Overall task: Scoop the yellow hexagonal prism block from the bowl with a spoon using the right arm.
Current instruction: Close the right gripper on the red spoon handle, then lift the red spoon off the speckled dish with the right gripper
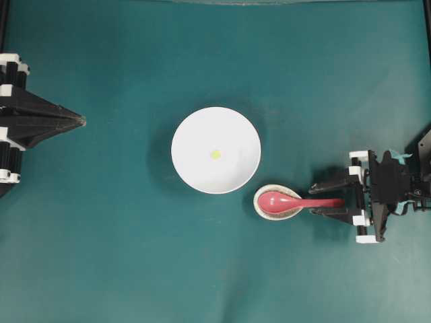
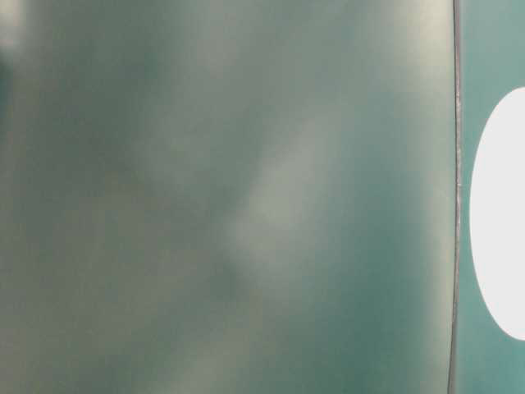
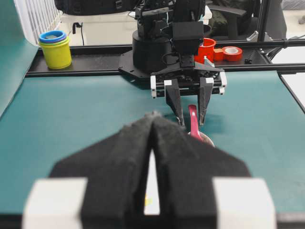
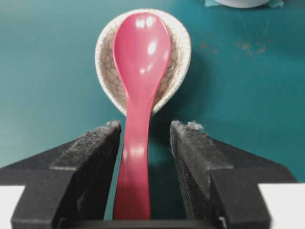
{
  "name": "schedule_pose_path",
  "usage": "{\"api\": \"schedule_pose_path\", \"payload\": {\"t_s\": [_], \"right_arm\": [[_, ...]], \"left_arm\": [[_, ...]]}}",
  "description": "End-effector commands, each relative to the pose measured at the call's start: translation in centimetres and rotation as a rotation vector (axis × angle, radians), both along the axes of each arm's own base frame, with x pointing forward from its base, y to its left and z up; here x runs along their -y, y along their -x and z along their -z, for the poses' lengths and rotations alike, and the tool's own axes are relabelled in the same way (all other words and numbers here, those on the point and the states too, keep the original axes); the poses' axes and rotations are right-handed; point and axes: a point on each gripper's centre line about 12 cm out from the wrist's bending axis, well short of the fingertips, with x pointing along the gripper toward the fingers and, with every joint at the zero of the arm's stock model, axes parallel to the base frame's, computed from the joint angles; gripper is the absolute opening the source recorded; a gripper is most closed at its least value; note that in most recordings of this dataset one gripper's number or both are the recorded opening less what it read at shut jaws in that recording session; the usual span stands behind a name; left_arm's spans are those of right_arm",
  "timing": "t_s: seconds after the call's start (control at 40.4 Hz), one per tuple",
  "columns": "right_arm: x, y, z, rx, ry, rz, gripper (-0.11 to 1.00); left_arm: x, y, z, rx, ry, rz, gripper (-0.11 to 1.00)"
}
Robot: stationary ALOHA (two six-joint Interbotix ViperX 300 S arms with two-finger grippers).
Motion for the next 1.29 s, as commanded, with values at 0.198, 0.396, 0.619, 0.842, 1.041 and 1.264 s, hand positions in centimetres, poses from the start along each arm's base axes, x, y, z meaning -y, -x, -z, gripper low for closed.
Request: {"api": "schedule_pose_path", "payload": {"t_s": [0.198, 0.396, 0.619, 0.842, 1.041, 1.264], "right_arm": [[-0.2, -0.2, -0.2, 0.012, 0.012, -0.011, 0.52], [-0.3, -0.3, -0.3, 0.020, 0.016, -0.013, 0.50], [-0.4, -0.5, -0.4, 0.028, 0.014, -0.014, 0.36], [-0.6, -0.9, -0.8, 0.046, 0.004, -0.012, 0.26], [-0.4, -1.3, -2.5, 0.108, -0.027, 0.003, 0.25], [0.1, -1.7, -5.4, 0.170, -0.020, 0.008, 0.25]], "left_arm": [[0.0, -0.2, -1.2, 0.032, -0.005, -0.001, -0.01], [0.0, -0.2, -1.1, 0.031, -0.005, 0.001, -0.01], [0.0, -0.2, -1.1, 0.028, -0.005, 0.001, -0.01], [0.0, -0.2, -1.0, 0.021, -0.005, -0.001, -0.01], [0.0, -0.2, -1.0, 0.023, -0.003, -0.001, -0.01], [0.0, -0.2, -1.1, 0.025, -0.003, -0.001, -0.01]]}}
